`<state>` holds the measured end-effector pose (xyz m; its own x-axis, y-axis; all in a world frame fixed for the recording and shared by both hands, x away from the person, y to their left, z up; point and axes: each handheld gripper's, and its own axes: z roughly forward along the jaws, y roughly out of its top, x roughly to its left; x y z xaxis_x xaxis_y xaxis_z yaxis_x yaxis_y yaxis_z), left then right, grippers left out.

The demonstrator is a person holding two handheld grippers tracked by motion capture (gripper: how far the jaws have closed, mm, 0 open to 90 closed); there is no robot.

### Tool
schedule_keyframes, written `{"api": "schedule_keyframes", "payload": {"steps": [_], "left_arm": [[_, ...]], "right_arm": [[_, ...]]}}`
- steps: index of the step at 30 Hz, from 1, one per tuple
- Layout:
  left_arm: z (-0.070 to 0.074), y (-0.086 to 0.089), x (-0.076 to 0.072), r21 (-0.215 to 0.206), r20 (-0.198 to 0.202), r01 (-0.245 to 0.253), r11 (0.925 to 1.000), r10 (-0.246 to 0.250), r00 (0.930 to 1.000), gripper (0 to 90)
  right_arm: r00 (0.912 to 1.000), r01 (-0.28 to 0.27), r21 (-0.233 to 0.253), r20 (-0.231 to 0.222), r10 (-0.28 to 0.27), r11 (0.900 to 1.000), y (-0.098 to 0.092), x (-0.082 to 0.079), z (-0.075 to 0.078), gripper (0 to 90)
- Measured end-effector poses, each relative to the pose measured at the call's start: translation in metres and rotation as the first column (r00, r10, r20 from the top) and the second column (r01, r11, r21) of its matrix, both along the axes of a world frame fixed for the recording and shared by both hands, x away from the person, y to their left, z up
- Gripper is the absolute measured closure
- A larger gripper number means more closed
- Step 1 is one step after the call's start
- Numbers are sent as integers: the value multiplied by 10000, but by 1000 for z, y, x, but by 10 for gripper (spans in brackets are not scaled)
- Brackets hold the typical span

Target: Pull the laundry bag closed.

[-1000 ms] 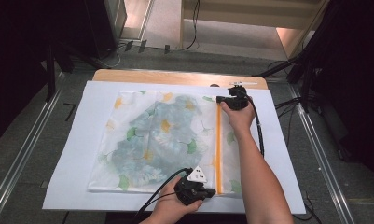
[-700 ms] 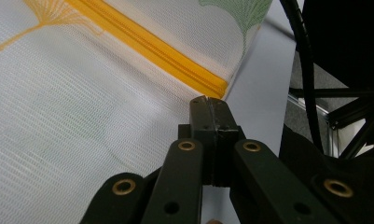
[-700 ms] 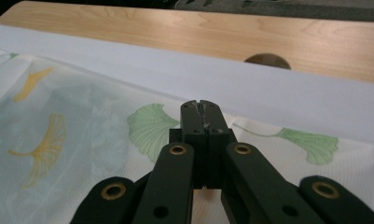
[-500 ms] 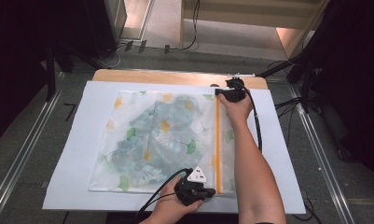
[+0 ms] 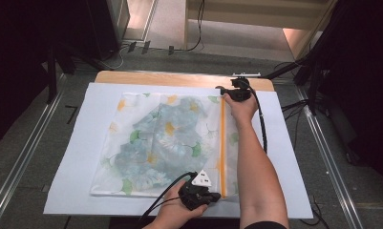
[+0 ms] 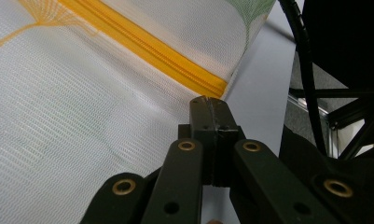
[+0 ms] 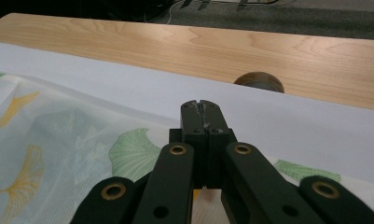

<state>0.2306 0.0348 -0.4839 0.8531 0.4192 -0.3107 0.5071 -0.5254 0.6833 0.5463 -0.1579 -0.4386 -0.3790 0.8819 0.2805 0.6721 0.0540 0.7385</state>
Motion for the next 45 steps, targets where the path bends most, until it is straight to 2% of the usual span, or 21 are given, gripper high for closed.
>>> {"api": "schedule_keyframes", "payload": {"steps": [7, 10, 13, 14, 16, 19, 20, 21, 24, 26, 28, 30, 32, 34, 36, 37, 39, 41, 42, 43, 45], "left_arm": [[0, 0, 0, -60, -33, -3, 10000, 3, 10000, 900], [-1, 1, 2, -141, -220, 13, 9999, -16, 9998, 900], [-1, 1, 3, -175, -237, 26, 9998, -30, 9997, 900], [-1, 1, 3, -175, -237, 26, 9998, -30, 9997, 900], [0, 1, 1, -144, 32, 47, 9999, -46, 10000, 900], [1, 5, 2, -420, -81, -54, 9991, 51, 10000, 900], [1, 6, 2, -665, -60, -60, 9978, 56, 10000, 900], [1, 6, 2, -665, -60, -60, 9978, 56, 10000, 824], [4, 16, 0, -1404, 85, -491, 9889, 508, 9987, 744], [4, 18, 1, -1457, 102, -546, 9878, 567, 9983, 660], [6, 24, 2, -1877, 223, -869, 9784, 927, 9954, 616], [9, 29, 0, -2157, 494, -1258, 9683, 1395, 9890, 552], [10, 32, 1, -2129, 602, -1538, 9649, 1701, 9836, 456], [11, 34, 3, -2067, 640, -1615, 9650, 1780, 9819, 344], [13, 41, 8, -1899, 738, -1992, 9614, 2163, 9735, 294], [13, 41, 8, -1899, 738, -1992, 9614, 2163, 9735, 281], [15, 51, 12, -1790, 1298, -2307, 9564, 2554, 9581, 271], [17, 58, 13, -1463, 1796, -2918, 9452, 3155, 9318, 245], [18, 61, 15, -1494, 1745, -3084, 9395, 3320, 9270, 222], [18, 61, 15, -1494, 1745, -3084, 9395, 3320, 9270, 196], [19, 73, 20, -1504, 1559, -3343, 9304, 3563, 9213, 149]], "right_arm": [[9992, 363, 161, -195, -360, 9992, -3, 1, -2, 900], [9991, 405, 390, -175, -398, 9984, -4, -1, -2, 900], [9994, 319, 498, 77, -323, 9983, -4, -5, -1, 792], [9994, 319, 498, 77, -323, 9983, -4, -5, -1, 792], [9995, 127, 469, 269, -139, 9988, -6, -10, 0, 699], [9986, -54, 450, 521, 31, 9990, -13, -23, 1, 616], [9985, -100, 536, 551, 70, 9985, -15, -26, 1, 590], [9984, -105, 621, 560, 70, 9980, -17, -31, 1, 571], [9971, -299, 631, 714, 253, 9976, -21, -45, 1, 519], [9961, -486, 752, 770, 428, 9960, -23, -54, 0, 476], [9947, -621, 918, 875, 541, 9938, -25, -64, -1, 442], [9937, -674, 983, 955, 580, 9929, -24, -73, -2, 391], [9921, -769, 1039, 1069, 658, 9916, -23, -83, -2, 355], [9899, -962, 1181, 1155, 825, 9883, -22, -94, -3, 312], [9892, -1003, 1301, 1194, 848, 9864, -21, -104, -4, 292], [9886, -1046, 1273, 1212, 892, 9863, -21, -109, -4, 274], [9870, -1104, 1221, 1298, 944, 9864, -22, -119, -5, 247], [9862, -1139, 1232, 1343, 971, 9858, -23, -129, -4, 232], [9851, -1201, 1209, 1373, 1032, 9854, -24, -133, -5, 227], [9843, -1281, 1127, 1360, 1124, 9853, -25, -138, -5, 222], [9839, -1352, 1019, 1309, 1214, 9856, -27, -148, -7, 209]]}}
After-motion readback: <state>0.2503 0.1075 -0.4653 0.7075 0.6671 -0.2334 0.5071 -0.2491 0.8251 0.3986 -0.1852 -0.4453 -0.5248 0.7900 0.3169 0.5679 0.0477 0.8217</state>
